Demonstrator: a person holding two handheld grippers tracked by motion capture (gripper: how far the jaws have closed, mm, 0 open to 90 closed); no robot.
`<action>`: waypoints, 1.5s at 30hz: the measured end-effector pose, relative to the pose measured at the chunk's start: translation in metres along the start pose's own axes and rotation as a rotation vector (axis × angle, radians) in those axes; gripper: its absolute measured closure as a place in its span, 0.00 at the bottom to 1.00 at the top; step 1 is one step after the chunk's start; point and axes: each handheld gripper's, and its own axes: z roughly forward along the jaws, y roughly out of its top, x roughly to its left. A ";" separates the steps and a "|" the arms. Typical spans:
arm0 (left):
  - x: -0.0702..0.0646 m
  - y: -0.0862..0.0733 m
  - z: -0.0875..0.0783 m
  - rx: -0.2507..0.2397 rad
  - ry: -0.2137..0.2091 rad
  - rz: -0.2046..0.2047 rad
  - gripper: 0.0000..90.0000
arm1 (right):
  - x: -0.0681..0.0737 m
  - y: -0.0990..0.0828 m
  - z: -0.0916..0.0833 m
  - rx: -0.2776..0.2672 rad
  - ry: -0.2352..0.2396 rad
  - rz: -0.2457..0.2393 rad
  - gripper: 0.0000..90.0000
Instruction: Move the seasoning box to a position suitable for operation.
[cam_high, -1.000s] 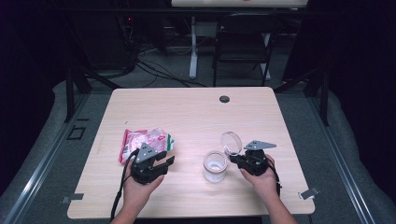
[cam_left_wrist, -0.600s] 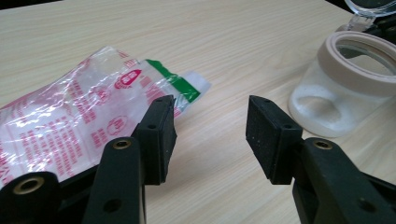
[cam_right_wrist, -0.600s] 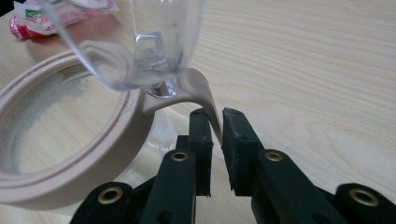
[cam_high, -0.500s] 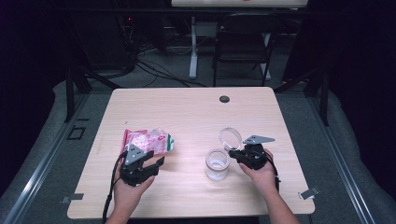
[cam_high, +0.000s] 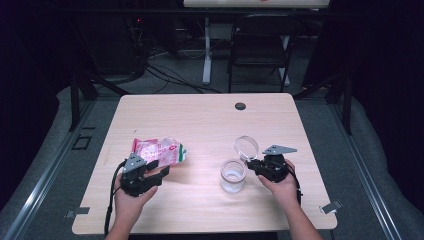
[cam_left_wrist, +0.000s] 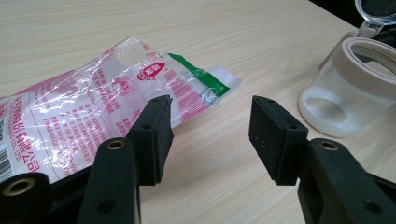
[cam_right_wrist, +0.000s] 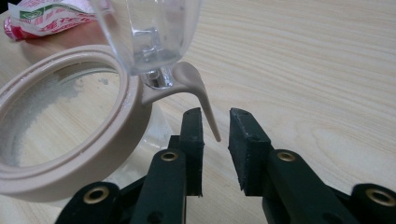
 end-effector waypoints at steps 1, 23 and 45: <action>0.000 0.000 0.000 0.000 0.000 0.000 0.54 | 0.000 0.000 0.000 0.000 0.000 0.000 0.83; 0.004 0.003 0.018 0.059 0.042 0.079 0.44 | -0.001 -0.013 -0.021 -0.018 -0.023 0.005 0.76; -0.016 -0.001 0.059 0.137 0.226 0.331 0.41 | 0.002 -0.026 -0.041 -0.036 -0.053 -0.001 0.73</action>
